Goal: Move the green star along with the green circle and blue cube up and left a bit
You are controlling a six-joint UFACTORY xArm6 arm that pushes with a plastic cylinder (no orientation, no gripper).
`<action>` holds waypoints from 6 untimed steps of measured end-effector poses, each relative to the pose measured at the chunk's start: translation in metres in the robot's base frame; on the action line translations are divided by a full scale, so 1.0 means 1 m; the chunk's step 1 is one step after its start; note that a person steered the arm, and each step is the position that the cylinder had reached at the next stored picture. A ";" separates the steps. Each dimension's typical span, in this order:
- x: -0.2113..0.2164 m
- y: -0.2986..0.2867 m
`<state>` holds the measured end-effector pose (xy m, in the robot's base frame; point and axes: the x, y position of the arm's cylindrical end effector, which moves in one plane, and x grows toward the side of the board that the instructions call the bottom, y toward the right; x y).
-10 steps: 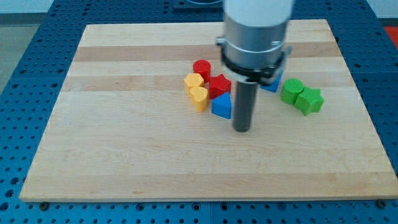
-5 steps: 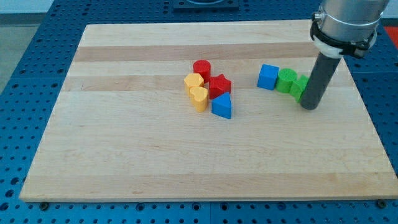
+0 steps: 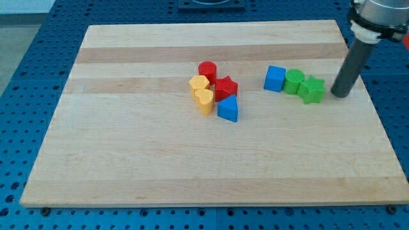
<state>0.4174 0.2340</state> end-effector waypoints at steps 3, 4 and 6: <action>0.013 -0.049; 0.013 -0.057; -0.001 -0.057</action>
